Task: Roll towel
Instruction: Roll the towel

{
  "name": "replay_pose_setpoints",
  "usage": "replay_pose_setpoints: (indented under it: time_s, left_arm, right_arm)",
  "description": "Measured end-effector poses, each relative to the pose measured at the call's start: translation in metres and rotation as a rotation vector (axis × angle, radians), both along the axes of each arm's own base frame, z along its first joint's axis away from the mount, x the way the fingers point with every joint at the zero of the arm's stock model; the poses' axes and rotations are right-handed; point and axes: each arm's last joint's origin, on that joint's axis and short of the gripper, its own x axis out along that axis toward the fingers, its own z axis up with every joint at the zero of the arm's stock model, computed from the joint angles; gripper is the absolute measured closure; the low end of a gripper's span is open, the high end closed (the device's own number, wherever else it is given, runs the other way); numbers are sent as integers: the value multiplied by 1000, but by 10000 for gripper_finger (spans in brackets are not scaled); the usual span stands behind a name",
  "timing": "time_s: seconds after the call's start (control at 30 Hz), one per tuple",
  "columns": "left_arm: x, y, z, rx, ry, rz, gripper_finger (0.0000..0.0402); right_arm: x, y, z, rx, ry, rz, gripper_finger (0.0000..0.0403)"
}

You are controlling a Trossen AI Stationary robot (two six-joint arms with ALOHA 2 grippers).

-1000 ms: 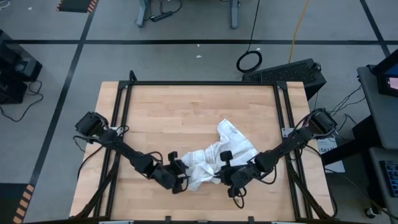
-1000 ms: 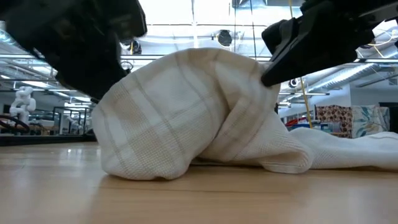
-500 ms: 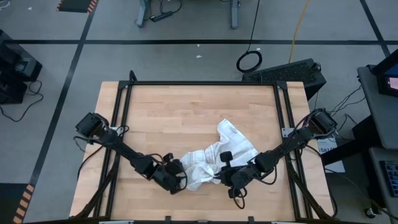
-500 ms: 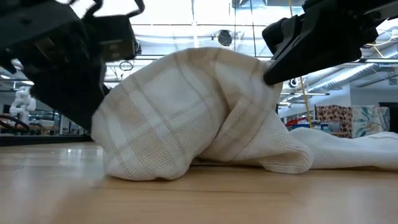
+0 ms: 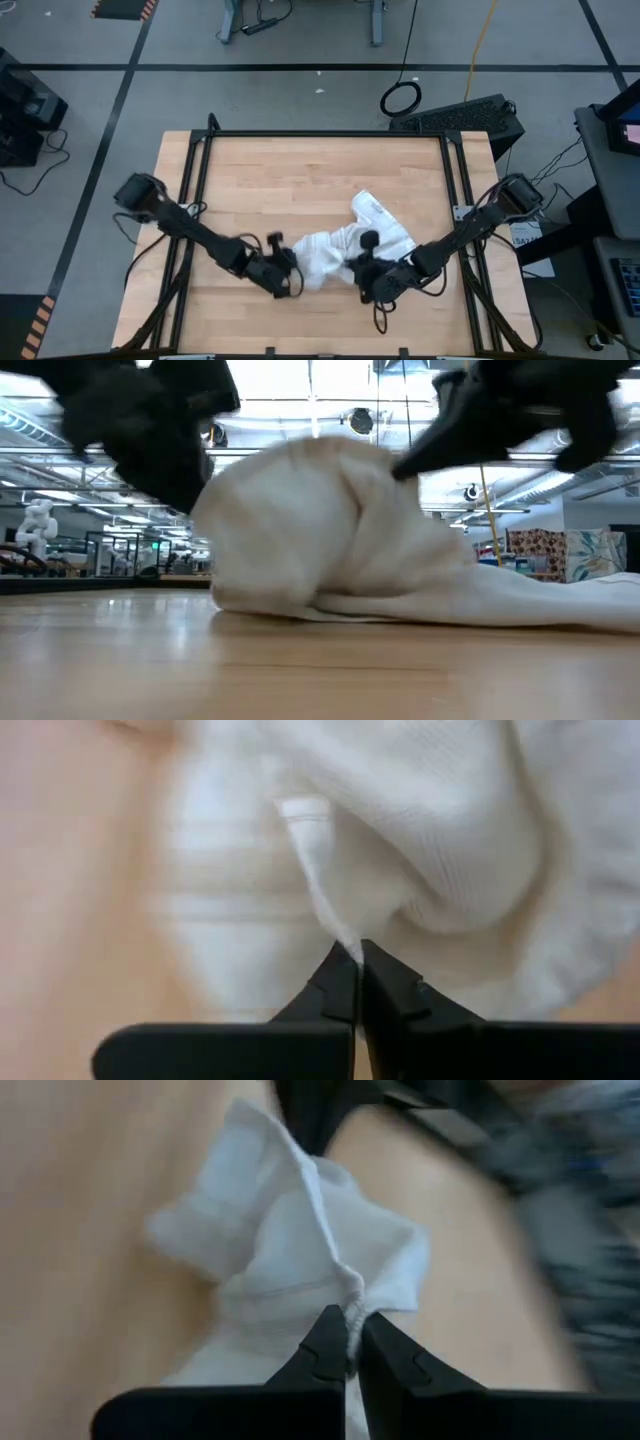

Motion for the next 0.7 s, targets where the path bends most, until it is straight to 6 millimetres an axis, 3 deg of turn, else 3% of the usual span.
replay_pose_setpoints:
  time_s: [0.17, 0.3, 0.37, 0.47, 0.57, 0.7]
  left_arm:
    - [-21, 39, 78, 308, -266, 226, 397]
    - [-36, 75, 151, 471, -521, 319, 398]
    - [-44, 92, 181, 500, -679, 256, 398]
    - [-57, 118, 210, 575, -882, 227, 398]
    - [-65, 146, 229, 668, -963, 282, 399]
    - [-66, 174, 250, 685, -1048, 191, 399]
  right_arm:
    - [-6, -31, 45, -234, -110, -213, 401]
    - [-8, -78, 97, -274, -212, -276, 401]
    - [-10, -107, 124, -292, -306, -253, 401]
    - [-21, -149, 164, -365, -510, -202, 401]
    - [-40, -182, 200, -438, -727, -145, 401]
    - [-51, -205, 247, -398, -850, 39, 401]
